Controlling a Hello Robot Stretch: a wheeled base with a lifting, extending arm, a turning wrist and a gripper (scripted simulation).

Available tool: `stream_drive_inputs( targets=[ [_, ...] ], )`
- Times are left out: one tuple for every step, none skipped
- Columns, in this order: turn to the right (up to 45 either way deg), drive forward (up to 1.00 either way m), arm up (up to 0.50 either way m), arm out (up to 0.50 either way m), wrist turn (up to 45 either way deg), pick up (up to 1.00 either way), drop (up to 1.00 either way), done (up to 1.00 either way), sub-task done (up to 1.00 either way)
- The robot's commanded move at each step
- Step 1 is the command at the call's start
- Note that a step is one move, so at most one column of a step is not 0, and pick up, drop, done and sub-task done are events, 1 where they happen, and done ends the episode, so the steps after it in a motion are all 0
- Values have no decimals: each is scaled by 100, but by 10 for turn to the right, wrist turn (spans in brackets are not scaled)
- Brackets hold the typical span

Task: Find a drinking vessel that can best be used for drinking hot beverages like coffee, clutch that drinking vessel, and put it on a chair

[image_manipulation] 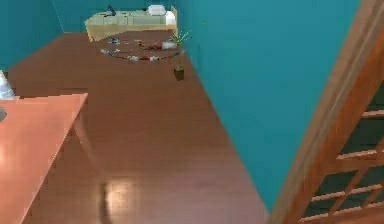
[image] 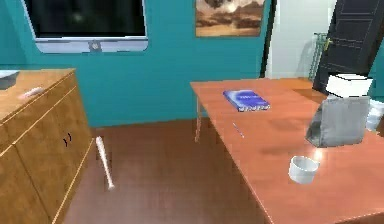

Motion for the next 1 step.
stream_drive_inputs(
  targets=[
    [-450,0,0,0,0,0,0,0,0]
  ],
)
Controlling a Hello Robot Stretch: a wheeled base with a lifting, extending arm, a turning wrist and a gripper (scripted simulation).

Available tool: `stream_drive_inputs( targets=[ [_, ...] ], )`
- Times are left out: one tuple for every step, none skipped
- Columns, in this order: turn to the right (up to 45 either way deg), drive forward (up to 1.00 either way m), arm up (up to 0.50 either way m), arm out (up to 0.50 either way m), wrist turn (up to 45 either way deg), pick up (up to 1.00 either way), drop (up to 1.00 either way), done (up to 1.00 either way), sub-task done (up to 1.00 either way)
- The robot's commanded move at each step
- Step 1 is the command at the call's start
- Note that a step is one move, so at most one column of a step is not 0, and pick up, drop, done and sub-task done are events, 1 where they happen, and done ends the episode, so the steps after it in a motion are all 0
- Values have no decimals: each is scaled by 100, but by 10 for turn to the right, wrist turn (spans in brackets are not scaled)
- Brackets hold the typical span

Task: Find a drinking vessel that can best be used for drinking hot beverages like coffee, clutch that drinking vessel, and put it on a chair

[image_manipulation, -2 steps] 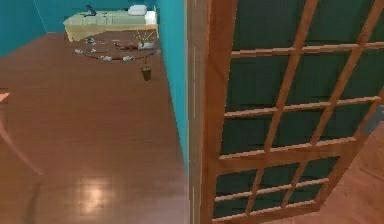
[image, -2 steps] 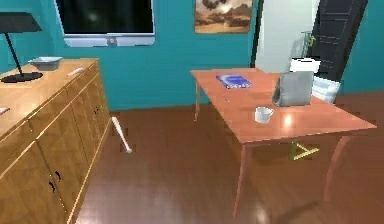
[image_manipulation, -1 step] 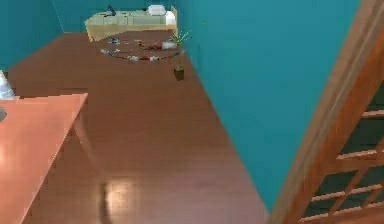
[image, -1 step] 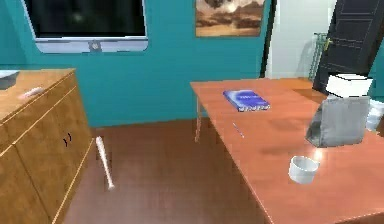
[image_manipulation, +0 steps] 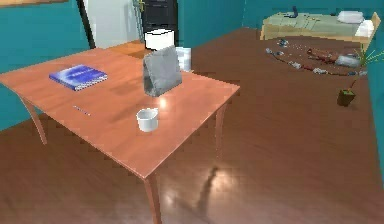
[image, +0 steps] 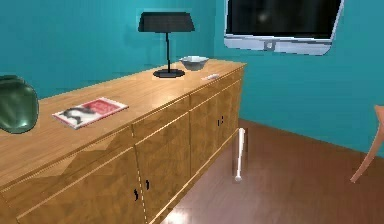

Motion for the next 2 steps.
stream_drive_inputs(
  targets=[
    [-90,0,0,0,0,0,0,0,0],
    [0,0,50,0,0,0,0,0,0]
  ],
)
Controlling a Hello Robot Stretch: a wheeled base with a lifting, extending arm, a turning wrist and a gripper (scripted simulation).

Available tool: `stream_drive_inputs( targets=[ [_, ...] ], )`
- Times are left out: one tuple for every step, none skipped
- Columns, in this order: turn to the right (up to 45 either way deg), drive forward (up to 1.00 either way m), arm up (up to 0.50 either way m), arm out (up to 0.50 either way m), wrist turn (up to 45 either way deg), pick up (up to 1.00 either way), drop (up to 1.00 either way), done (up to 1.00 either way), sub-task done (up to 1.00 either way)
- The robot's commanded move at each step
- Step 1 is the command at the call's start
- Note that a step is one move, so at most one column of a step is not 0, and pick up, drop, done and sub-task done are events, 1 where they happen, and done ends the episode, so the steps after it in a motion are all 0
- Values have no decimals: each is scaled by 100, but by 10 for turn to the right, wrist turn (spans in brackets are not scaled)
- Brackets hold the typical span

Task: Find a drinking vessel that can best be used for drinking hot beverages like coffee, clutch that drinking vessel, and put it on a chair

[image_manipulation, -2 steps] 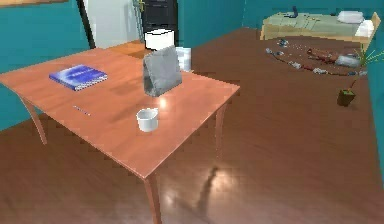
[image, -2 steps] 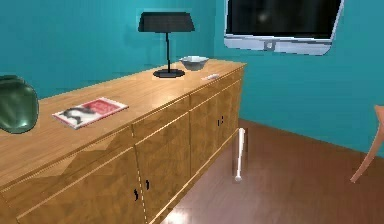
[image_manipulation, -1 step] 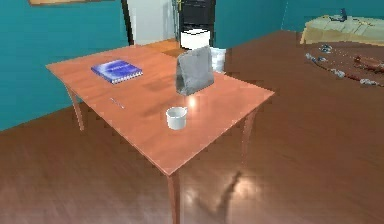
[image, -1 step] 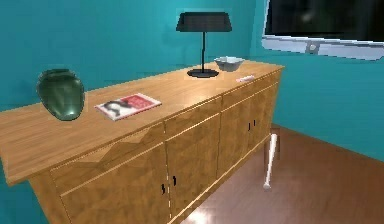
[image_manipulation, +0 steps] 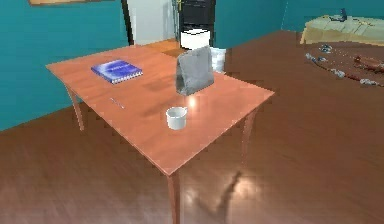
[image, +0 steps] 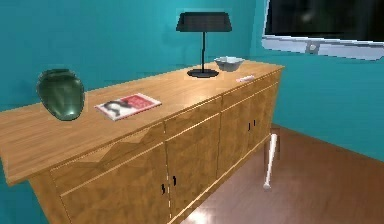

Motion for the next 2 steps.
stream_drive_inputs(
  targets=[
    [0,0,36,0,0,0,0,0,0],
    [0,0,0,50,0,0,0,0,0]
  ],
)
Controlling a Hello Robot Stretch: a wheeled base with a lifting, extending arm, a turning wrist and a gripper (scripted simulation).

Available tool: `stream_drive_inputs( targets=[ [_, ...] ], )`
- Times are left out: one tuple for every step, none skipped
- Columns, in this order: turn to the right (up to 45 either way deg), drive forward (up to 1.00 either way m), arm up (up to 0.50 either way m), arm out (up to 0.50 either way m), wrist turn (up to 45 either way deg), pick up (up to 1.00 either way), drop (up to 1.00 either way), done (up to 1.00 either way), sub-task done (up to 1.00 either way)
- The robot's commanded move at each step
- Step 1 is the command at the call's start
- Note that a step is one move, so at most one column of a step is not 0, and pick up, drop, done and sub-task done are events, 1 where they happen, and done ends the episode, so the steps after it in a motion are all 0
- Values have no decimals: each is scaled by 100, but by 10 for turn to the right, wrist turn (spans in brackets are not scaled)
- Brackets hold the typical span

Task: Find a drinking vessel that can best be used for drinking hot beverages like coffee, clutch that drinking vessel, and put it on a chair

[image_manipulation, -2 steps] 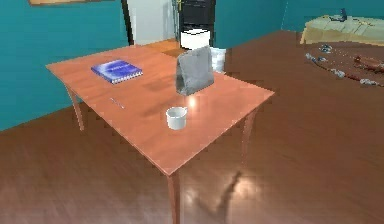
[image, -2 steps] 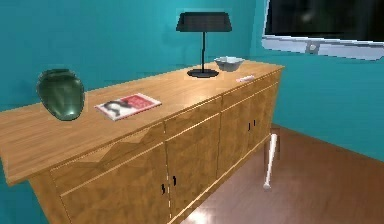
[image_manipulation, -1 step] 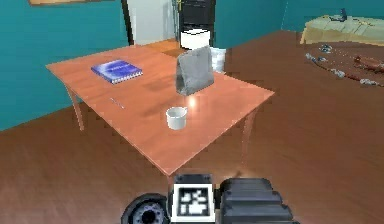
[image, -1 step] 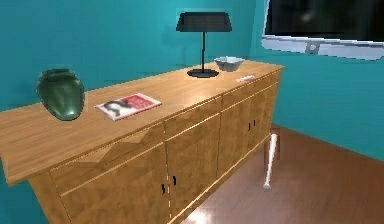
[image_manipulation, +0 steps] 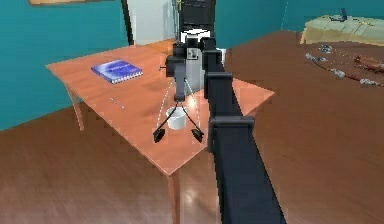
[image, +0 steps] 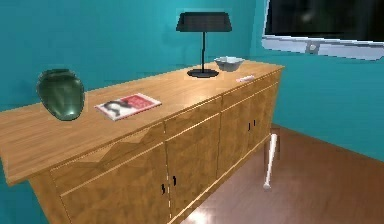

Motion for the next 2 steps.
stream_drive_inputs(
  targets=[
    [0,0,0,0,450,0,0,0,0],
    [0,0,0,0,450,0,0,0,0]
  ],
)
